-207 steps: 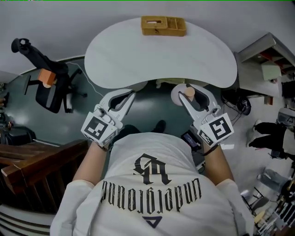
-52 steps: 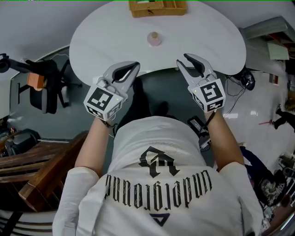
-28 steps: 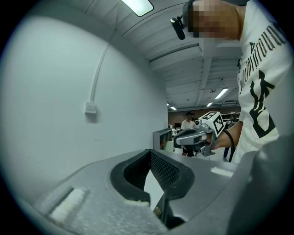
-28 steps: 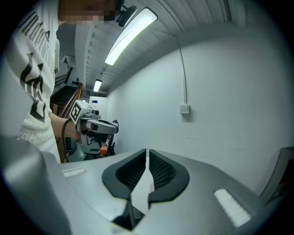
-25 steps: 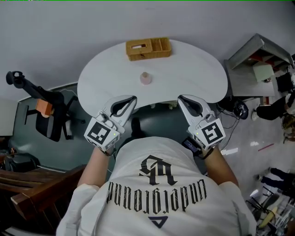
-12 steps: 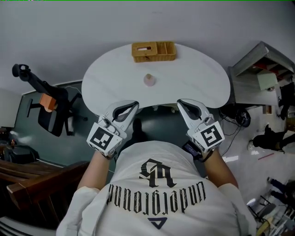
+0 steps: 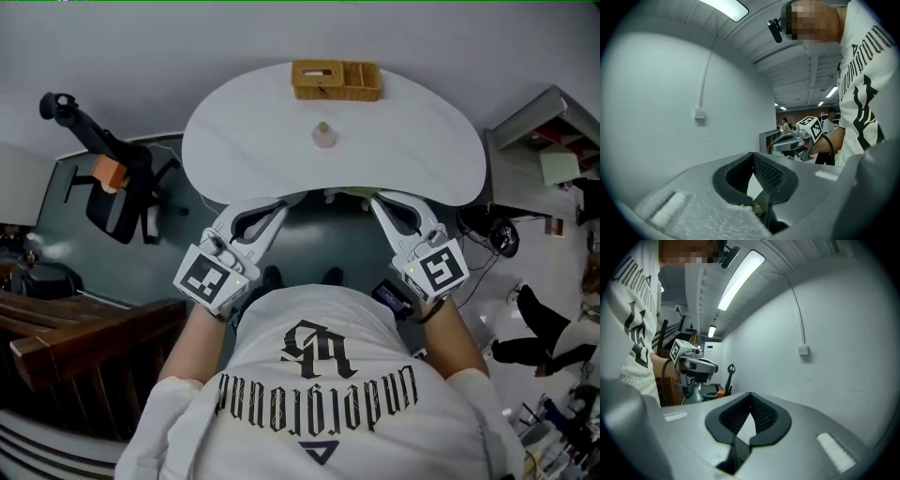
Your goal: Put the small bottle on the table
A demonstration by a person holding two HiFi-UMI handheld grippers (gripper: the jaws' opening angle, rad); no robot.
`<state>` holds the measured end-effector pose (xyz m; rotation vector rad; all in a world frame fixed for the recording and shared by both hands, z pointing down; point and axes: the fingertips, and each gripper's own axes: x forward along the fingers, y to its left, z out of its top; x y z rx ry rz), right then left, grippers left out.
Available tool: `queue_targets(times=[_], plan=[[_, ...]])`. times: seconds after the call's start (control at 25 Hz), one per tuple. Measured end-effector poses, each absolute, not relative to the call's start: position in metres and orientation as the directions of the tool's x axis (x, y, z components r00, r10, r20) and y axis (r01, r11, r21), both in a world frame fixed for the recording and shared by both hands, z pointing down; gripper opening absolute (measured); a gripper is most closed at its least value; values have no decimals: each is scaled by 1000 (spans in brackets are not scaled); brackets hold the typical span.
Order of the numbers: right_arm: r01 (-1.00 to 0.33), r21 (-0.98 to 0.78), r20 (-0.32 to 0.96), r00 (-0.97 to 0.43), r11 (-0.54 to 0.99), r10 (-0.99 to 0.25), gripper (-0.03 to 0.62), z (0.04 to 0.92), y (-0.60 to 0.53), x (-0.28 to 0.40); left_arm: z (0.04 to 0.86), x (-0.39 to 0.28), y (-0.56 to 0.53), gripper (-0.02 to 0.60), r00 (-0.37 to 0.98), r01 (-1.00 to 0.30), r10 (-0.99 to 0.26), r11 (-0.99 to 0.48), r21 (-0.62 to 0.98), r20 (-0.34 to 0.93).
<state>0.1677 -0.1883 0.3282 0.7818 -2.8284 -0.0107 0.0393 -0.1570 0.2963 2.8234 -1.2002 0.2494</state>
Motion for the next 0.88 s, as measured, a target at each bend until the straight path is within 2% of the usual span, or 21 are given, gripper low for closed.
queue_targets(times=[0.52, 0.88], plan=[[-568, 65, 201, -798, 821, -568, 2, 318, -123, 110, 296, -38, -97, 8, 717, -689, -680, -725, 11, 153], [-608, 63, 212, -766, 791, -606, 2, 322, -49, 47, 301, -107, -32, 8, 750, -656, -648, -754, 27, 132]])
